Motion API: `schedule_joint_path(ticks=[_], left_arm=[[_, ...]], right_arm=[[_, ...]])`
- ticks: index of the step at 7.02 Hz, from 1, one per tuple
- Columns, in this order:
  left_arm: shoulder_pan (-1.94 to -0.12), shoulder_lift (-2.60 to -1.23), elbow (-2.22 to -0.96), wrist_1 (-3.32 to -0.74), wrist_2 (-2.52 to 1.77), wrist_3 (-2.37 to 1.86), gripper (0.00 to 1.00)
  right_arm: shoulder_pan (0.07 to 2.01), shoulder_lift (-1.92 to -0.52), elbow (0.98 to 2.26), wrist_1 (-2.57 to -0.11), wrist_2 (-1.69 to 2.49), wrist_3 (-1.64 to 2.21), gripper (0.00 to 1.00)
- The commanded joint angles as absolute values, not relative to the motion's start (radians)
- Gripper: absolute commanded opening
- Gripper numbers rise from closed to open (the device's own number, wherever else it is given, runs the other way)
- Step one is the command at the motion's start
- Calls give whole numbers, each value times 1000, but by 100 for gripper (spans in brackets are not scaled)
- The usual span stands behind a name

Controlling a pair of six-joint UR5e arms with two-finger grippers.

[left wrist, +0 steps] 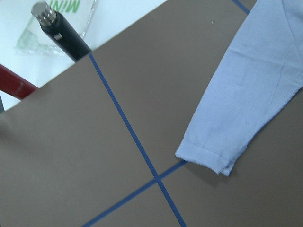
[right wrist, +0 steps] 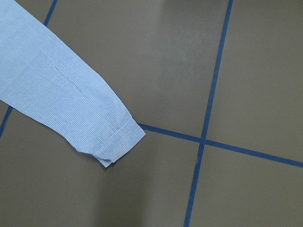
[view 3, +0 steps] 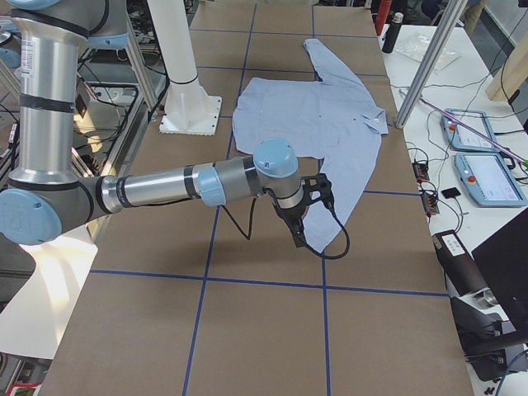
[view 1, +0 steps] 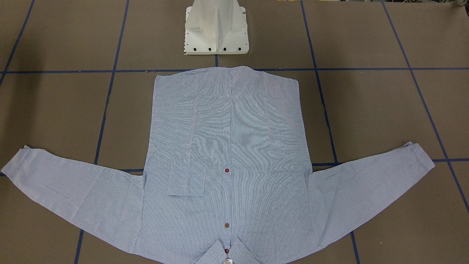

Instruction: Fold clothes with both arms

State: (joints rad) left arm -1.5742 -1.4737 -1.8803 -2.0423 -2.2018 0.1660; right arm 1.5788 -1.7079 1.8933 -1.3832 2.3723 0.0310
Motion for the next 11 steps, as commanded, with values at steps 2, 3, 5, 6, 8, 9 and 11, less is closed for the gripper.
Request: schedule_joint_path(ticks=[2,3,5,6,8,9,11], left_arm=[[-1575,-1477,-1878,-2051,-2198,167,100],[-1575,-1476,-1879,-2051,-2198,169,100],[-1575,-1468,-1881,-2052,-2200,169,100],[-1575,-1468,-1879,-2052,-2200,170,100],[-1575,-1468,-1881,-2052,-2200,170,100],[-1574,-1468,-1881,-2052,-2200,170,100],[-1575,-1468,-1878,-2052,-2200,170,100]], right_arm=[[1389,-1712,1789,-1012,2359,465,100],[1308,-1713,1717,-821,2289,630,100],[1101,-1698,1568,-515,2055,918,100],[1019,-1697,1542,-464,1951,996,99],[959,-1698,1507,-445,1878,1042,86],[939,-1698,1490,-445,1838,1042,80],[917,-1695,1477,-445,1816,1042,67]])
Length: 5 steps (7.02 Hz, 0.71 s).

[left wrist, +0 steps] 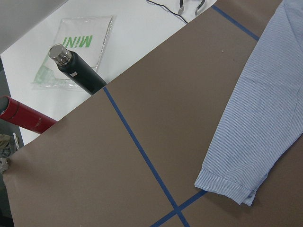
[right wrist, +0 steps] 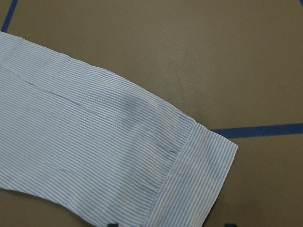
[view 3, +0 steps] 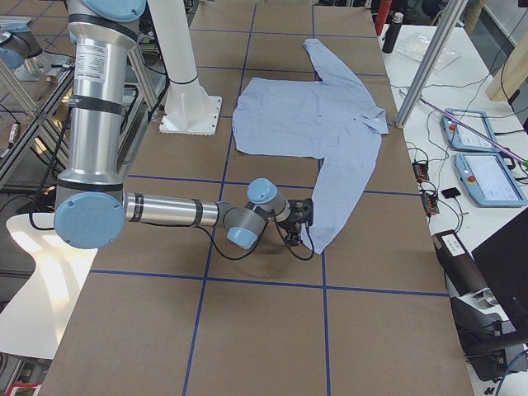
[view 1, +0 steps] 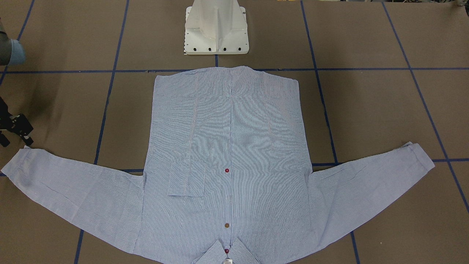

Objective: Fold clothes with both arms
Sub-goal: 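Grasp the sleeve cuff nearest the right gripper with the right gripper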

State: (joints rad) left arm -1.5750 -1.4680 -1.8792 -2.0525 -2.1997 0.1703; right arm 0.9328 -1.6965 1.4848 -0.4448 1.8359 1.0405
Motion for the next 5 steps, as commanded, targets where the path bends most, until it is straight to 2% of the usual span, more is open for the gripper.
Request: schedule_joint_path(ticks=[1,4,5], left_arm=[[-1575,-1468,-1878,-2052,-2200,170,100],[-1574,-1468,-1879,-2052,-2200,170,100],[-1574,-1470,-1879,-2052,-2200,170,100]], right_arm=[[914,-1677,1467,-445,1809,1042,66],[913,-1634,1416,-443,1796,1042,59],[913,-1634,1416,-443,1796,1043,53]])
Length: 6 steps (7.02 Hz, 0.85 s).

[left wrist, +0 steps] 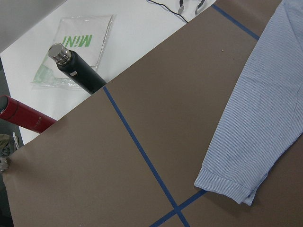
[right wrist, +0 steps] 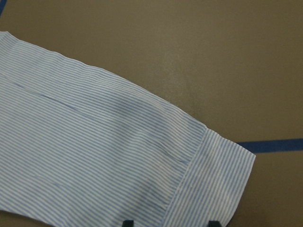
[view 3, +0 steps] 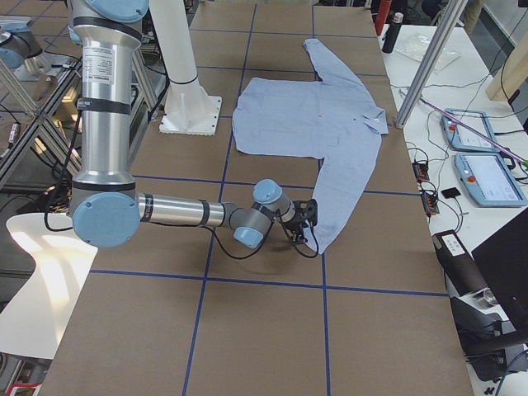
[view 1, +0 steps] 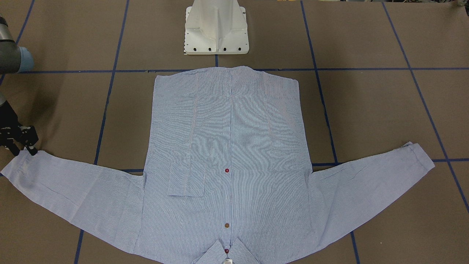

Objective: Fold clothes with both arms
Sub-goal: 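Grasp the sleeve cuff nearest the right gripper with the right gripper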

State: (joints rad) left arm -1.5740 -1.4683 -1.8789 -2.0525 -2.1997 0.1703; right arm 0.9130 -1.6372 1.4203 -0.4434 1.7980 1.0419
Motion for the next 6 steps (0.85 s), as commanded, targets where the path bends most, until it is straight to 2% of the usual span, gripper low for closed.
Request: schedule_joint_path(ticks=[1,2,4,6], left_arm=[[-1574,-1470,-1879,-2052,-2200,170,100],[-1574,-1470,-1879,-2052,-2200,170,100],[-1574,-1470,-1879,-2052,-2200,170,100],[-1574,-1470,-1879,-2052,-2200,170,100]], right_arm=[[913,-1635,1417,-443,1796,1043,26],[914,-1637,1422,-443,1798,1042,0],[916,-1637,1457,-445,1805,1042,0],[914,-1574,1601,-605,1813,1043,0]])
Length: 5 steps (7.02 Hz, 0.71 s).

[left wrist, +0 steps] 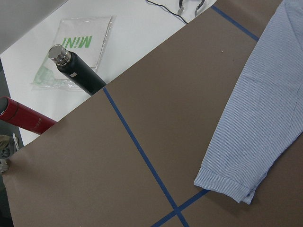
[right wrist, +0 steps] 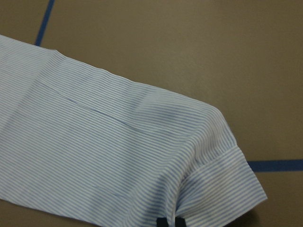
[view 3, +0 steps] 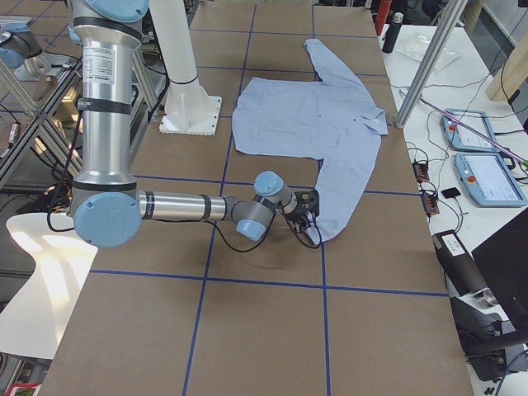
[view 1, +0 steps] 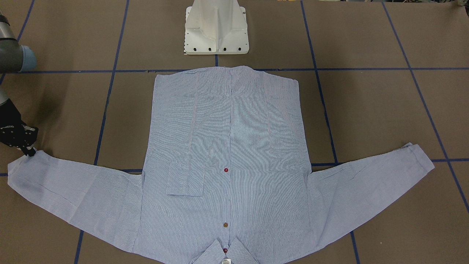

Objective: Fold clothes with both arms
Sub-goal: 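Grasp the sleeve cuff nearest the right gripper with the right gripper, then fold the held sleeve across the shirt toward the collar with the right gripper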

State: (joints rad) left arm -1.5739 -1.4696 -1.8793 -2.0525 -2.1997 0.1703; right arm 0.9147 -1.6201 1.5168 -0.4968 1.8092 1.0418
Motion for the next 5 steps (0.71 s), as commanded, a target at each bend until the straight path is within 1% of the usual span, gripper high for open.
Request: schedule_joint_path(ticks=[1,3,4,5], left_arm=[[-1574,-1470,-1878,-2052,-2200,170,100],[-1574,-1470,-1878,-2052,-2200,170,100],[-1574,-1474,-1875,-2052,-2200,169,100],[-1574,-1476,-1873,-2052,-2200,169,100]], right_arm=[[911,-1454,1662,-797,1809,1067,0],[786,-1085,1638,-1161,1701,1223,0],[740,-943,1600,-1283,1636,1283,0],[691,-842,1532,-1293,1555,1326,0]])
